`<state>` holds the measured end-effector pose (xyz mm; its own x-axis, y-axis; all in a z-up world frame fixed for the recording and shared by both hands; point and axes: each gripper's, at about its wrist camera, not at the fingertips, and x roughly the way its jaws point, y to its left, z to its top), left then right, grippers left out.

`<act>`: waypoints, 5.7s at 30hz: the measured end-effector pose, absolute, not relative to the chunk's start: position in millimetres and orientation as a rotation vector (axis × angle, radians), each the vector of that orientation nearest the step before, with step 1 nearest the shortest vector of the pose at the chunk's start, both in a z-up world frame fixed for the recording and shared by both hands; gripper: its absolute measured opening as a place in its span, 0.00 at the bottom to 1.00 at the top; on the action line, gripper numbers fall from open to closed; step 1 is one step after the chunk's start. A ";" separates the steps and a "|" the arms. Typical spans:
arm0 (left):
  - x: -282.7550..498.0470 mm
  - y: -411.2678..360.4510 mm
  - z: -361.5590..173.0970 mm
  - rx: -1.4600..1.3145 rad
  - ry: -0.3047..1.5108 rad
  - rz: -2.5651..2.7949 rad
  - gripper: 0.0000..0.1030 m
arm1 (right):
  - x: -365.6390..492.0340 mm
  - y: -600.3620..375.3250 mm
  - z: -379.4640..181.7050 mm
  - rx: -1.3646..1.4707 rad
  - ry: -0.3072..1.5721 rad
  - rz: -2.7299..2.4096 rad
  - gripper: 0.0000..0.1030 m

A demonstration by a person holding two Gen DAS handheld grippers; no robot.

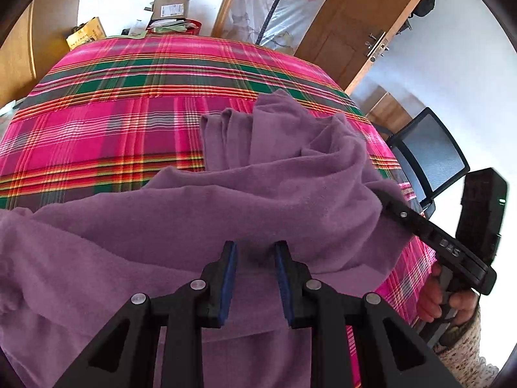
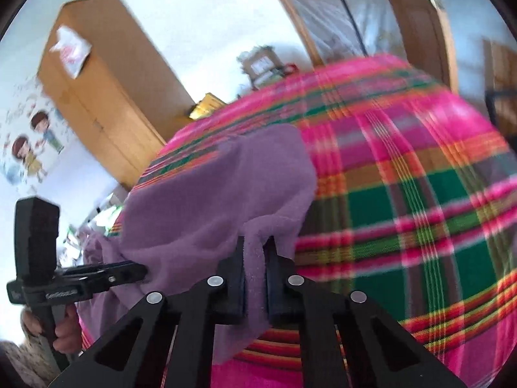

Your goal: Fold clothes

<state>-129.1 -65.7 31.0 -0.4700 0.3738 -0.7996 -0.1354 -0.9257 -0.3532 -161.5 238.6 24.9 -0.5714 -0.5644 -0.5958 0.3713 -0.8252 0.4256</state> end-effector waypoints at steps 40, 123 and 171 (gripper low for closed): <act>-100.8 -159.6 49.8 -1.301 -0.631 2.634 0.24 | -105.6 65.1 23.4 0.916 -0.160 -2.005 0.23; -111.6 -69.9 62.2 -1.290 -0.185 2.544 0.31 | -112.5 211.5 40.8 0.778 -0.627 -2.272 0.01; -61.5 -118.4 64.9 -1.207 -0.229 2.535 0.31 | -156.3 114.6 29.2 1.031 -0.537 -1.886 0.04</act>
